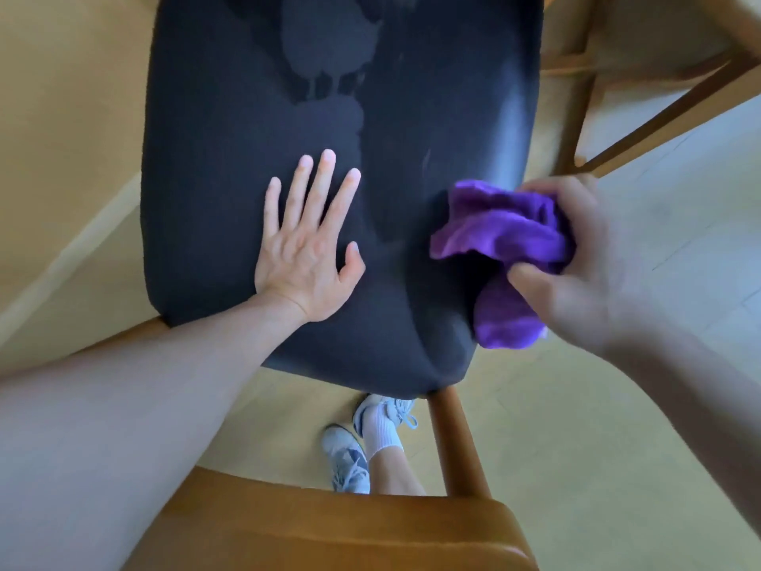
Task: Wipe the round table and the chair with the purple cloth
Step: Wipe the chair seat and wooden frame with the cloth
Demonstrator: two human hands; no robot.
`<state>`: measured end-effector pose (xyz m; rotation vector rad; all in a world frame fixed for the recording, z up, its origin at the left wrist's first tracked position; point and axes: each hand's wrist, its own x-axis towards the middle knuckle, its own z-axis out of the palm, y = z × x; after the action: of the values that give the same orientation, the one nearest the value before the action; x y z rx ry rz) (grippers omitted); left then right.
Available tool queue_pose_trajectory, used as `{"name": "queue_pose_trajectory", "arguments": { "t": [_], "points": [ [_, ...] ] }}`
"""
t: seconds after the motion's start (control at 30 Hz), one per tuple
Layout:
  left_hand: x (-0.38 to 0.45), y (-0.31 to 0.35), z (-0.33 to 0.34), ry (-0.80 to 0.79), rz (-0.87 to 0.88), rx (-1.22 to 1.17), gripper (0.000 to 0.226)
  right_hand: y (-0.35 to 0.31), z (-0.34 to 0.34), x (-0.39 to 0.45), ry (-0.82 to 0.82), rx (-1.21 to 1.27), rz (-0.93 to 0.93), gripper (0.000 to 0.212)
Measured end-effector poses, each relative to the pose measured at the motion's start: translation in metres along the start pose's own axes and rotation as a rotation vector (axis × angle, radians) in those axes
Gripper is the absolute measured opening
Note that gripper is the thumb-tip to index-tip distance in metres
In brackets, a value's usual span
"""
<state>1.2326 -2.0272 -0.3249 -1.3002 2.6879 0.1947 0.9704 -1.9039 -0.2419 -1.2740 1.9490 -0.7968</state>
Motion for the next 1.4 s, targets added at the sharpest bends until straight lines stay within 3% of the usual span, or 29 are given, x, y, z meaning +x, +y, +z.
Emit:
{"name": "queue_pose_trajectory", "arguments": {
  "t": [0.13,0.23,0.4,0.53,0.6,0.7,0.77,0.9,1.1,1.17,1.23,1.3,1.4],
  "points": [
    [0.000,0.001,-0.006,-0.040,-0.014,-0.027,0.078,-0.020,0.038,0.048,-0.035,-0.087,-0.029,0.060],
    [-0.001,0.000,-0.015,-0.106,-0.014,-0.111,0.073,-0.025,0.072,0.040,-0.165,-0.359,-0.052,0.056],
    [-0.017,-0.002,-0.050,-0.226,-0.086,-0.171,0.071,-0.014,0.073,-0.027,-0.586,-0.555,-0.283,0.059],
    [-0.052,-0.002,-0.083,-0.276,-0.172,-0.179,0.068,-0.018,0.050,-0.031,-0.847,-0.638,-0.196,0.039],
    [-0.062,0.002,-0.104,-0.222,-0.176,-0.222,0.067,-0.028,0.044,-0.015,-0.715,-0.541,-0.134,0.034],
    [-0.074,0.018,-0.137,-0.059,-0.121,-0.265,0.067,-0.046,0.044,0.021,-0.222,-0.243,-0.088,0.034],
    [-0.092,0.032,-0.154,-0.021,-0.120,-0.282,0.067,-0.054,0.052,0.039,-0.100,-0.200,-0.025,0.033],
    [-0.141,0.061,-0.162,-0.044,-0.195,-0.252,0.073,-0.041,0.081,0.033,-0.327,-0.498,-0.005,0.055],
    [-0.195,0.100,-0.154,0.047,-0.347,-0.126,0.072,0.000,0.072,-0.037,-0.530,-0.641,-0.200,0.059],
    [-0.203,0.111,-0.153,0.060,-0.436,-0.122,0.070,0.006,0.054,-0.050,-0.672,-0.693,-0.215,0.052],
    [-0.207,0.117,-0.152,0.073,-0.495,-0.133,0.068,0.008,0.036,-0.054,-0.810,-0.737,-0.189,0.025],
    [-0.207,0.120,-0.151,0.066,-0.506,-0.130,0.066,0.006,0.021,-0.051,-0.791,-0.710,-0.156,0.005],
    [-0.205,0.121,-0.150,0.066,-0.510,-0.114,0.065,-0.007,0.006,-0.030,-0.498,-0.481,-0.127,0.016]
  ]
}}
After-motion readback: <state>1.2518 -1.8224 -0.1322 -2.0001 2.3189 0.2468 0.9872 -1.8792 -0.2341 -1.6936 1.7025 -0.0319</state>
